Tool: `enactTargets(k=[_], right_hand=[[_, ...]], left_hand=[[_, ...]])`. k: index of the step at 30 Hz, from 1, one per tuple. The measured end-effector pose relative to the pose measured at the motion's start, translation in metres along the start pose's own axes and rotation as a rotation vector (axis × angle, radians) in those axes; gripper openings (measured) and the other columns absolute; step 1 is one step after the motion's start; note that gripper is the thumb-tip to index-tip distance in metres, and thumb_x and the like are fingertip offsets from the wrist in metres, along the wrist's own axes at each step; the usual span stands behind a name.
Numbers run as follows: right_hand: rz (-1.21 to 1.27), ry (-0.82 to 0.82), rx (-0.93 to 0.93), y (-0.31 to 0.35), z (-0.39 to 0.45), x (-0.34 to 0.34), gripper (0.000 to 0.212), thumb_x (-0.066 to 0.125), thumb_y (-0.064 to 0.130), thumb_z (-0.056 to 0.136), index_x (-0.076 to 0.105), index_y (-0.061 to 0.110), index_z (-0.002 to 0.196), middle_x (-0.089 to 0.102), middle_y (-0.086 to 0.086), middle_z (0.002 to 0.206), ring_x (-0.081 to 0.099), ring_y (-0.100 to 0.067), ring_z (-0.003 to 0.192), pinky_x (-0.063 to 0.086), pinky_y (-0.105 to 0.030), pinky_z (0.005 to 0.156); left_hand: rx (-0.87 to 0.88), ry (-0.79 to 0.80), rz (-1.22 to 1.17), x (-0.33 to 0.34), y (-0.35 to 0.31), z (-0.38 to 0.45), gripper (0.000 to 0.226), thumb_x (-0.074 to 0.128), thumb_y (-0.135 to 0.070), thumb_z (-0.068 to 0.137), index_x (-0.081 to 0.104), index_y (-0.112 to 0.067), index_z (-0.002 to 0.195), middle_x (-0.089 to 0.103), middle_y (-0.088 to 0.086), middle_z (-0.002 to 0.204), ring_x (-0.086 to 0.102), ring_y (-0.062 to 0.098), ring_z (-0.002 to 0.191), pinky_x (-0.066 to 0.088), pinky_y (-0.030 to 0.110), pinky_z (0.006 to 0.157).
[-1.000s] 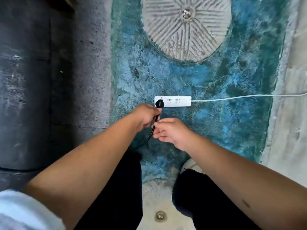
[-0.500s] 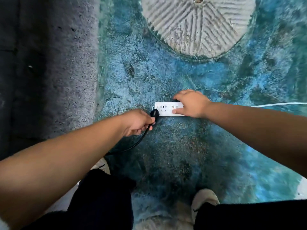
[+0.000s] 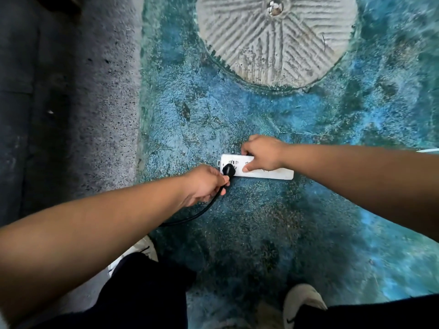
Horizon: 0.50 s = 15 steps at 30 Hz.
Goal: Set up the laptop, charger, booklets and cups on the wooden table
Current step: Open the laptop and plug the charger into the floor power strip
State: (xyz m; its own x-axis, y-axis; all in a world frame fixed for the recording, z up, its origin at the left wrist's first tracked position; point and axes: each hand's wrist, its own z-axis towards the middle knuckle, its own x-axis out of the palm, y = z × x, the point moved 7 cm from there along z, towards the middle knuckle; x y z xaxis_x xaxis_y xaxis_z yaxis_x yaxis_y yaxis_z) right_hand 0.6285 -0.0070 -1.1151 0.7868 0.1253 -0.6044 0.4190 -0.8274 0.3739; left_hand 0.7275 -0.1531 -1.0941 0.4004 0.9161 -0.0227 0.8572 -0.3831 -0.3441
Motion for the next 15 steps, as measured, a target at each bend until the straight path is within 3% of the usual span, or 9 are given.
enactTargets(k=[5, 9, 13, 15], right_hand=[[0.033, 0.025, -0.005, 0.001, 0.004, 0.001, 0.047, 0.072, 0.049, 0.081, 0.054, 0.017, 0.111, 0.049, 0.0, 0.1, 0.049, -0.021, 0.093, 0.032, -0.03, 0.068], [0.175, 0.059, 0.005, 0.0, 0.005, 0.0, 0.04, 0.078, 0.036, 0.081, 0.047, 0.018, 0.099, 0.056, -0.001, 0.091, 0.053, -0.022, 0.083, 0.035, -0.03, 0.057], [0.342, 0.088, 0.012, -0.003, 0.0, -0.001, 0.031, 0.075, 0.026, 0.085, 0.056, 0.017, 0.106, 0.064, -0.004, 0.101, 0.06, -0.024, 0.091, 0.05, -0.035, 0.077], [0.377, 0.089, 0.0, -0.003, -0.003, -0.002, 0.02, 0.073, 0.024, 0.087, 0.059, 0.021, 0.1, 0.065, -0.001, 0.095, 0.063, -0.023, 0.089, 0.052, -0.034, 0.077]], left_hand=[[-0.03, 0.001, -0.035, 0.006, 0.009, -0.001, 0.018, 0.059, -0.018, 0.096, 0.068, -0.003, 0.1, 0.068, 0.007, 0.072, 0.043, 0.011, 0.047, 0.033, 0.026, 0.046], [-0.038, -0.022, -0.079, 0.01, 0.009, 0.0, 0.016, 0.06, -0.02, 0.096, 0.068, -0.007, 0.097, 0.069, 0.005, 0.071, 0.043, 0.009, 0.045, 0.033, 0.023, 0.042], [-0.024, -0.016, -0.146, 0.011, 0.005, 0.004, 0.015, 0.059, -0.021, 0.096, 0.069, -0.01, 0.093, 0.067, 0.004, 0.07, 0.046, 0.009, 0.048, 0.032, 0.022, 0.042], [-0.012, -0.005, -0.151, 0.011, 0.002, 0.005, 0.015, 0.059, -0.021, 0.097, 0.068, -0.011, 0.091, 0.066, 0.005, 0.069, 0.045, 0.009, 0.048, 0.031, 0.022, 0.042]])
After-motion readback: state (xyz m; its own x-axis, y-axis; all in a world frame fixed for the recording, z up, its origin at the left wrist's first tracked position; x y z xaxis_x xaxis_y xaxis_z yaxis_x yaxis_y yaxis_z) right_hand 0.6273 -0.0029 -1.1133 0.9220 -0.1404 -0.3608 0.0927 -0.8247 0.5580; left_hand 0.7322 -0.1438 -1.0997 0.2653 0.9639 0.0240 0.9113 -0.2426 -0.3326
